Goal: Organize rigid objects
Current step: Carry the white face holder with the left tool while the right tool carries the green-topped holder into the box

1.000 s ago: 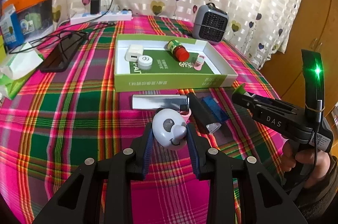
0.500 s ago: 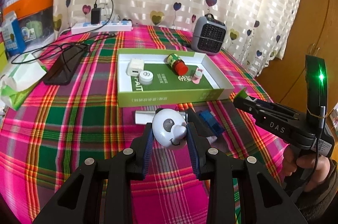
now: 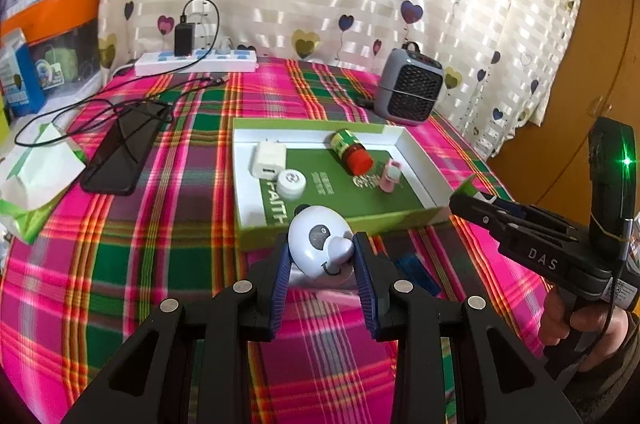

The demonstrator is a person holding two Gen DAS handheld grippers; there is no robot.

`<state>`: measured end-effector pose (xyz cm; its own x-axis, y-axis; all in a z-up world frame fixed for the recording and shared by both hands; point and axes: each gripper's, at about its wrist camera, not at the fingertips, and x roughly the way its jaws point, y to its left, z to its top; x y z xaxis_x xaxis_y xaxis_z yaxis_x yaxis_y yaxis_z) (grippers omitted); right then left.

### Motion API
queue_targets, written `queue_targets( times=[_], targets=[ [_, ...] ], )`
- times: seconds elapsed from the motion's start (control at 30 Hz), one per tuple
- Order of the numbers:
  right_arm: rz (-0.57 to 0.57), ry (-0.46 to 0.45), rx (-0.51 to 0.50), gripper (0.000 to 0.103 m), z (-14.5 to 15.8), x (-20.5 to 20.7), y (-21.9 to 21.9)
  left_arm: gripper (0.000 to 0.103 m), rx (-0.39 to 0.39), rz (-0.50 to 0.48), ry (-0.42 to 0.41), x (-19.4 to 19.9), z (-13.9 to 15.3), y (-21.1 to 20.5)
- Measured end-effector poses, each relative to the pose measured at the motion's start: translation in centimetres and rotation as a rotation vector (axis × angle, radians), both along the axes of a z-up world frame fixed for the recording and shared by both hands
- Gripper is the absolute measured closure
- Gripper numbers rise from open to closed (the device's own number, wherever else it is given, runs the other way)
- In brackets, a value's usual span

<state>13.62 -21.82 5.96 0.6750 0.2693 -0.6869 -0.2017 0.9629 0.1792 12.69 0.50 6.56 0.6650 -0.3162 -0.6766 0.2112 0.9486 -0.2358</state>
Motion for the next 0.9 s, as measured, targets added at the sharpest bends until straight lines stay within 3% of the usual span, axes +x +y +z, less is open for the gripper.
queue_targets(
  times=[0.57, 0.9],
  targets=[
    [0.117, 0.069, 0.022, 0.068, -0.9, 7.1, 4.2, 0.073, -0.012, 0.011, 0.049, 5.6, -1.5, 0.8],
    [0.176, 0.099, -0.036, 0.068, -2.3, 10.7, 7.4, 0.073, -0.012, 0.000, 0.081, 7.4, -3.1, 0.6]
  ],
)
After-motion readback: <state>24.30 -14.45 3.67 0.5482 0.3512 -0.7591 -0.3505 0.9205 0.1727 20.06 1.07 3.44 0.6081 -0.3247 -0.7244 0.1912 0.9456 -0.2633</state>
